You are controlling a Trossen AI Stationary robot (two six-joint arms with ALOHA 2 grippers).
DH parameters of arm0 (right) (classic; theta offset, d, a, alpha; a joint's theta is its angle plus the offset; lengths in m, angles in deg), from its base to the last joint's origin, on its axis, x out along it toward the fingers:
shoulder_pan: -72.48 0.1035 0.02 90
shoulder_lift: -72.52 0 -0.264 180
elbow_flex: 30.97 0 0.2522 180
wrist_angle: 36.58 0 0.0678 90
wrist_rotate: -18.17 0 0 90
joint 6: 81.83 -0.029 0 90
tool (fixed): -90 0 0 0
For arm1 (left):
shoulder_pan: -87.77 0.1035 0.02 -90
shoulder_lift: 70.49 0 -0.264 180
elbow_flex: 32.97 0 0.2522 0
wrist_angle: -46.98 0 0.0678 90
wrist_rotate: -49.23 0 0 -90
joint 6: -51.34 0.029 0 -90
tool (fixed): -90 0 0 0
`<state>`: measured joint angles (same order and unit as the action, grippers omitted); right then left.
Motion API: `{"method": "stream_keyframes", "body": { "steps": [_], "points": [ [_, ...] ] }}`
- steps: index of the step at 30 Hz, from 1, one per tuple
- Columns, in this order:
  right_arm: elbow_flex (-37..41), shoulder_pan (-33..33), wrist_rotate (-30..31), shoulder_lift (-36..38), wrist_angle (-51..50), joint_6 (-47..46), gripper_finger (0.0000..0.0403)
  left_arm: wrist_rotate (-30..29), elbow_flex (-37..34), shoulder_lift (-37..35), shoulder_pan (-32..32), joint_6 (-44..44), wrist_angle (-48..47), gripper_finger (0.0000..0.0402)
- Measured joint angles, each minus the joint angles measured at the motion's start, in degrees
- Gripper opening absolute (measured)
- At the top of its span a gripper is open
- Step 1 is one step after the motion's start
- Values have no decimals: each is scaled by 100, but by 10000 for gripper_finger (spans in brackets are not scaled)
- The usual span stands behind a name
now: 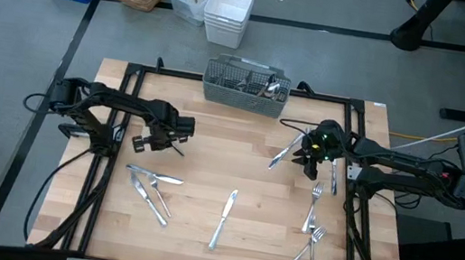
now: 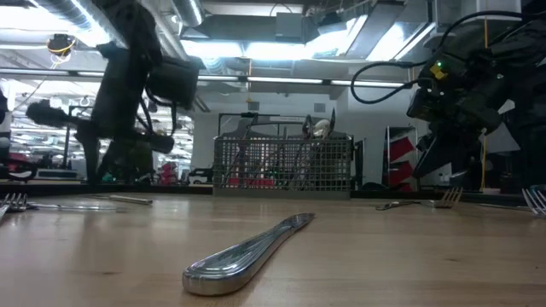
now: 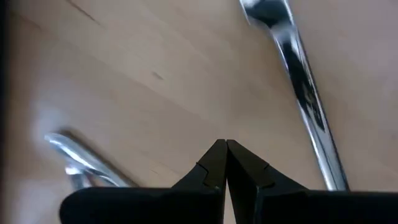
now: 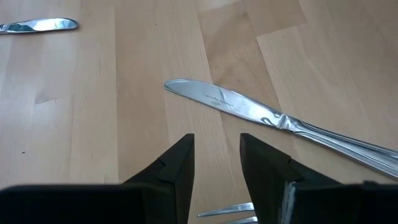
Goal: Sort silverware
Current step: Put the table knife into the gray silverware organizer
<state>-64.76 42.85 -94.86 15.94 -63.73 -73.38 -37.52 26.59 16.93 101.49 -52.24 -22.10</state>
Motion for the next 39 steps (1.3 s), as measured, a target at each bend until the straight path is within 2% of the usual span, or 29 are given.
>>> {"method": "stream_keyframes", "body": {
  "steps": [4, 7, 11, 15, 17, 23, 30, 39],
  "points": [
    [0, -2, 0, 1, 0, 2, 131, 325, -213, 0, 157, 728, 605, 4],
    [0, 0, 0, 2, 0, 2, 131, 324, -231, 0, 202, 1265, 642, 4],
    [0, 0, 2, 2, 0, 2, 131, 314, -231, 0, 173, 1464, 681, 4],
    [0, -1, 2, 1, 1, 2, 131, 297, -231, 0, 161, 2502, 678, 4],
    [0, 0, 2, 0, 2, 4, 131, 297, -231, 0, 161, 2728, 680, 4],
    [0, -2, 5, 2, 2, 4, 131, 422, -231, 0, 202, 2178, 603, 4],
    [0, -1, 5, 1, 2, 2, 131, 967, -231, 0, 188, 2317, 623, 4],
    [0, -1, 5, 0, -4, 3, 131, 992, -231, 0, 155, 2295, 608, 4]
  ]
}}
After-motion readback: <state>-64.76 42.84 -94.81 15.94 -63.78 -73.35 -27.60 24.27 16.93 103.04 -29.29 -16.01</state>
